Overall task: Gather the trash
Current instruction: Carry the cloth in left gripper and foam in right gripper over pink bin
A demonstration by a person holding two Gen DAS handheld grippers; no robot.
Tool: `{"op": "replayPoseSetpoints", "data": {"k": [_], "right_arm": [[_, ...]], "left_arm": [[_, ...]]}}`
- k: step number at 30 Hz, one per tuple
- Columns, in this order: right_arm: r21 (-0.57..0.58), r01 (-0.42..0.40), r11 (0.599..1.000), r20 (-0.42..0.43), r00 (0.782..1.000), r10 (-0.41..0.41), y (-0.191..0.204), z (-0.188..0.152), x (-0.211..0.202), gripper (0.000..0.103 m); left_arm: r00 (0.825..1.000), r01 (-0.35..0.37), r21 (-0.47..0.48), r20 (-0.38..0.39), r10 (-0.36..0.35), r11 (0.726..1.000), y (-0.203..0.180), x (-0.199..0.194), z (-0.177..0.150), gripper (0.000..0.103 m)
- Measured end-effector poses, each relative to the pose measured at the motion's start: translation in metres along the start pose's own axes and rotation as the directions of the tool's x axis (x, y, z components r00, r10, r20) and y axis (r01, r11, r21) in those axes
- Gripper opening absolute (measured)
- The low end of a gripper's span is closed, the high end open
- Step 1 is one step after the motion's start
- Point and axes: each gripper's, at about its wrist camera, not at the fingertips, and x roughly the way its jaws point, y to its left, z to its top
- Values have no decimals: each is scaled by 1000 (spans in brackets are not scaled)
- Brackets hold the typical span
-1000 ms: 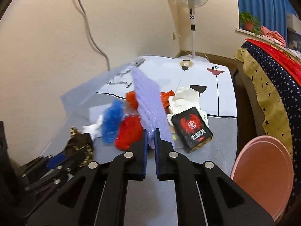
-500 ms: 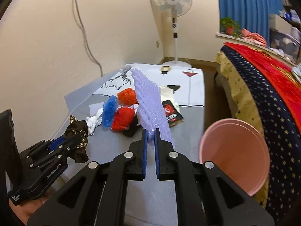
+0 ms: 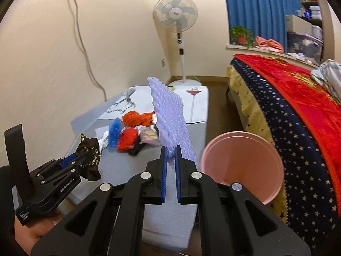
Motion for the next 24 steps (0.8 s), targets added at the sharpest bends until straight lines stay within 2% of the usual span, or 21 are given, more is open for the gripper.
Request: {"op": "replayPoseSetpoints", "data": {"k": [10,24], "right_arm": [[104,123,987,60,990,-130,-53,3,-19,7],[178,205,962,45,975,-216,-106,4,-16,7]], "left_arm": [[996,93,54,9,-94,994,-47,9,3,21],[983,183,107,11,-186,977,-108,36,14,21]]}}
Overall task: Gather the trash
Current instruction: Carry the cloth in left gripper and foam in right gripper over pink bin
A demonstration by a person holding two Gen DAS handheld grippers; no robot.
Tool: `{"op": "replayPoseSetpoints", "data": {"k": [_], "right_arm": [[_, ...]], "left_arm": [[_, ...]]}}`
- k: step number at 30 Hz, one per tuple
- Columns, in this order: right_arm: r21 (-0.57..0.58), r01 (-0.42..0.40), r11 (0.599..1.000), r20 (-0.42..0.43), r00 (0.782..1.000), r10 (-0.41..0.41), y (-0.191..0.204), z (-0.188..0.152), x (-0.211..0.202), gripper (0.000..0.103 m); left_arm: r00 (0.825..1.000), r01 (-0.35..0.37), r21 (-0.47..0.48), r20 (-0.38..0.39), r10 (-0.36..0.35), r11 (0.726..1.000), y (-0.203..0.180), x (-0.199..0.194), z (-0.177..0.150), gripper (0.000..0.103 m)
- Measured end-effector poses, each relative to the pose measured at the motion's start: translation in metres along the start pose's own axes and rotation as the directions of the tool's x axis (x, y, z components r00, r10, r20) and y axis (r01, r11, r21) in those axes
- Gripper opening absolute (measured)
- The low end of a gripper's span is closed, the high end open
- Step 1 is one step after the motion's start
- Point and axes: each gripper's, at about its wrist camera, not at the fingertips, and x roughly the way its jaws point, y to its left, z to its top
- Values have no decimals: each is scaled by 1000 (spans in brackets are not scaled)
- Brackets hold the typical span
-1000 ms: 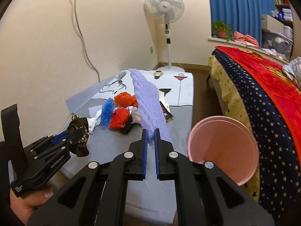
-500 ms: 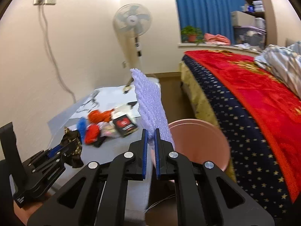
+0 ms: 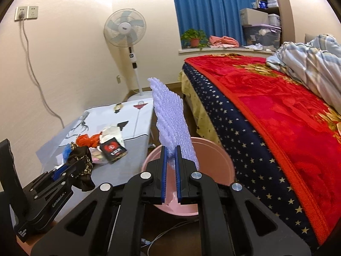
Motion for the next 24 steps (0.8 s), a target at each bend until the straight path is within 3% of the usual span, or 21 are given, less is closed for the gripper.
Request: {"op": "replayPoseSetpoints", "data": {"k": [15,24], "right_arm": [[76,59,995,-44,997,-56,-33,-6,28,7],[93,75,993,-62,996,-70,-38,-7,40,8]], "left_arm": [[995,92,56,-38,-90,994,-41,59,-1,21],[992,108,56,-73,-104,993,-45,82,-7,21]]}}
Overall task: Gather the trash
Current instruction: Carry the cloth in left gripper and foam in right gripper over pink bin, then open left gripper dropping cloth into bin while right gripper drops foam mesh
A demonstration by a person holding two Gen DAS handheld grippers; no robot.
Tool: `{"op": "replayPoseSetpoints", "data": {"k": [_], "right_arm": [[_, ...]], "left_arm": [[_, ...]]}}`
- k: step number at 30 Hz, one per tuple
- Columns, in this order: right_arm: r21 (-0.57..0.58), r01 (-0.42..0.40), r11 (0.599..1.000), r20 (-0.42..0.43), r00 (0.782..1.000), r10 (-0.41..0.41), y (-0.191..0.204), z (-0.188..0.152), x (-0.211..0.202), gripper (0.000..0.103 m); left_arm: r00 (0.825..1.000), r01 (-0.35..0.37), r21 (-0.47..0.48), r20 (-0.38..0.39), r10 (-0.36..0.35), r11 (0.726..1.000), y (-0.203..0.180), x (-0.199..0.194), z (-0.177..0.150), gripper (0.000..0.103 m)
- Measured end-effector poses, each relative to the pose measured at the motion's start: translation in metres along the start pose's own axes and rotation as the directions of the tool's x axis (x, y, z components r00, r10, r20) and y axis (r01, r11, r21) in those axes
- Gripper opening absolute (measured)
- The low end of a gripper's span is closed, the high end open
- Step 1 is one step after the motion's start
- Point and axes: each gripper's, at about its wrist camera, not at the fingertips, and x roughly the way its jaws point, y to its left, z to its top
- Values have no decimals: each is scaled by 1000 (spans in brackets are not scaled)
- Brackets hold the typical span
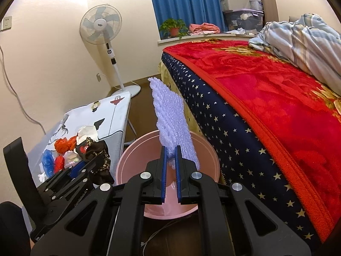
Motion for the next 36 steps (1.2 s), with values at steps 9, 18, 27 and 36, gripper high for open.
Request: {"op": "replayPoseSetpoints", "data": {"k": [9,18,27,36], "right_arm": [[4,8,1000,-12,1000,-7,-1,-1,6,8],[13,20,1000,-40,999,-19,-4,-3,13,18],[4,45,999,-28,999,-45,-1,-2,11,39],[-60,0,998,-8,1000,0,22,-7,9,39]], "left_arm": [[1000,21,0,-13,-21,1000,-3,12,-1,21],[998,57,-26,-28,-57,998,-1,16,-2,51],[999,52,-22,-13,-53,998,7,3,-2,51],[998,-24,-58,51,27,998,37,-33,6,44]]}}
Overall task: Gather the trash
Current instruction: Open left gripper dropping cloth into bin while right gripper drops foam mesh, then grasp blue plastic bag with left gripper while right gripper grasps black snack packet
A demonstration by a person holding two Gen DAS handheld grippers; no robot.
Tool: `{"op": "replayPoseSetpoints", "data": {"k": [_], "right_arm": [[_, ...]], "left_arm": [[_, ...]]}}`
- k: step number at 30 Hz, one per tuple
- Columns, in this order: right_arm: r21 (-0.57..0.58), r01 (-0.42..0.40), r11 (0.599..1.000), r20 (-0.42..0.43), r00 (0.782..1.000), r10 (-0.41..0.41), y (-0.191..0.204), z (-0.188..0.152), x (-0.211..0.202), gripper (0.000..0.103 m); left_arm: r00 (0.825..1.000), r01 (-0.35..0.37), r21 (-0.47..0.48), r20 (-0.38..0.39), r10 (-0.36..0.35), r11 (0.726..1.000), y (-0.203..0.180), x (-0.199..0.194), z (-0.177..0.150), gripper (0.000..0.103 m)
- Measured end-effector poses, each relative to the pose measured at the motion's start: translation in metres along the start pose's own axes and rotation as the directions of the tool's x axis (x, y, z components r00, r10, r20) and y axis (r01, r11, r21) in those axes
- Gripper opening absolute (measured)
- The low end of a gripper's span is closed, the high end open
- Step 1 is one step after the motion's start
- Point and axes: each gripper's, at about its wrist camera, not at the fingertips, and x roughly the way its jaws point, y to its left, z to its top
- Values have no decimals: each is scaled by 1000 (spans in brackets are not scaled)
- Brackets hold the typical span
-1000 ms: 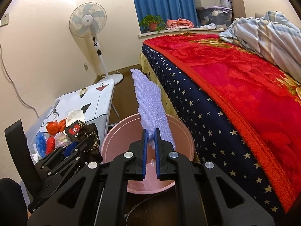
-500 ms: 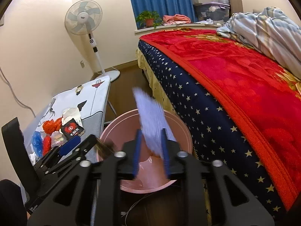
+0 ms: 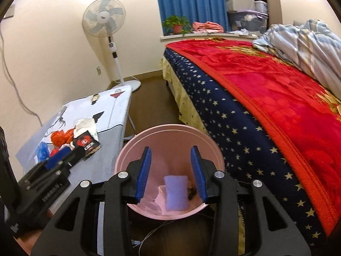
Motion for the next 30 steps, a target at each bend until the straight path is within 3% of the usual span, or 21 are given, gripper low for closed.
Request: {"op": "replayPoseSetpoints", "data": {"k": [4,10,16,22,30], "right_arm": [[-32,-24,999,2,1000,24,14,-2,1,36],[-73,-108,991,18,994,110,54,-2,10,25],[-103,-190,976,-13,982,189,95,-6,39,24],[-47,-280,959,-83,958,275,129,-11,79,24],[-6,-342,940,-197,922,335,171,-28,139,25]], "left_arm": [[995,-89,-15,43,90,996,18,-20,5,36],[972,-217,-53,86,221,975,52,-44,6,35],[943,-318,-97,72,325,943,97,-51,2,34],[904,-414,-139,50,424,900,133,-52,-3,34],[870,-488,-153,-9,493,859,164,-34,-12,34]]}}
